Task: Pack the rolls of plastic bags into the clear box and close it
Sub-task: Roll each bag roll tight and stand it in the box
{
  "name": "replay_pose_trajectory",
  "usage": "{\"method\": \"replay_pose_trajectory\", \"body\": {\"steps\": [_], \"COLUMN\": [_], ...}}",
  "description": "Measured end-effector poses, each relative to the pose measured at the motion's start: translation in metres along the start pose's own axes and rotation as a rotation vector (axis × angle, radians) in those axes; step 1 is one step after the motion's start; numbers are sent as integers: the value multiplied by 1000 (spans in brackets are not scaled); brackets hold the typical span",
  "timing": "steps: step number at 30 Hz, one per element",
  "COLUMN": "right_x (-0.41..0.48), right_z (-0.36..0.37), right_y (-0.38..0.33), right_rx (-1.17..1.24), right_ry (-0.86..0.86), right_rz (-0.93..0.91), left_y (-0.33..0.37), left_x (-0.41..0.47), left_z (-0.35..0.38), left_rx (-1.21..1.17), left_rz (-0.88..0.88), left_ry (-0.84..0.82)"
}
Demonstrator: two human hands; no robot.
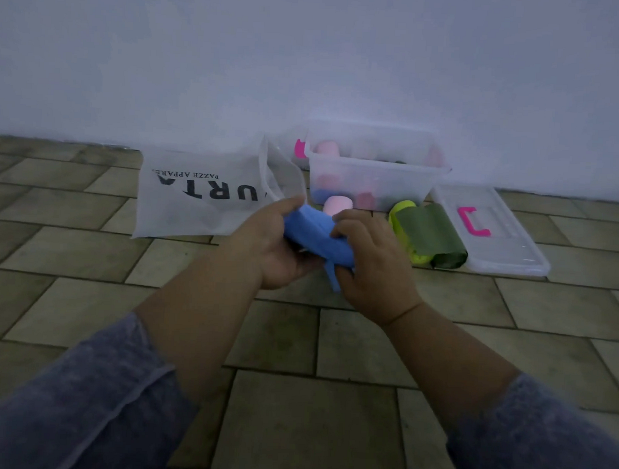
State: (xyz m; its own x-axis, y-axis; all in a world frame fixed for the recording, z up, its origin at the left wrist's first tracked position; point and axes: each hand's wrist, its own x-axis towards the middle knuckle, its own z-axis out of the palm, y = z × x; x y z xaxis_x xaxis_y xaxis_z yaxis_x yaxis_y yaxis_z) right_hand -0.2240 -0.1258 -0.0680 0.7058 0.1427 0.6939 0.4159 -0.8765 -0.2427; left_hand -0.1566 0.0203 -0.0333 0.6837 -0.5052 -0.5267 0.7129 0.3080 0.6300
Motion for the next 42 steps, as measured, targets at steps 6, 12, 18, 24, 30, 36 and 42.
{"method": "replay_pose_trajectory", "body": {"steps": [6,12,18,24,30,36,42], "right_x": [-12,-42,-36,-27,-48,-72,-67], "right_z": [3,7,-2,29,45,37,38], "right_y": [1,9,12,-27,-46,-48,-52], "right_rx": [97,26,-32,-198,-233,-153,-194], "right_ry": [-131,-574,-734,-692,-582,-437,-342], "right_rz": [126,300,385,557,468,398,388], "left_y": [-18,-38,4,-3,-8,-32,-20], "left_x": [9,15,11,13,40,60,66], "left_z": [-20,-45,-48,2,-6,-21,-18], "left_rx": [-162,30,557,1048,1291,1664,1776], "left_rz": [123,198,630,379,254,144,313], "left_ry": [-23,206,522,11,484,358,294]}}
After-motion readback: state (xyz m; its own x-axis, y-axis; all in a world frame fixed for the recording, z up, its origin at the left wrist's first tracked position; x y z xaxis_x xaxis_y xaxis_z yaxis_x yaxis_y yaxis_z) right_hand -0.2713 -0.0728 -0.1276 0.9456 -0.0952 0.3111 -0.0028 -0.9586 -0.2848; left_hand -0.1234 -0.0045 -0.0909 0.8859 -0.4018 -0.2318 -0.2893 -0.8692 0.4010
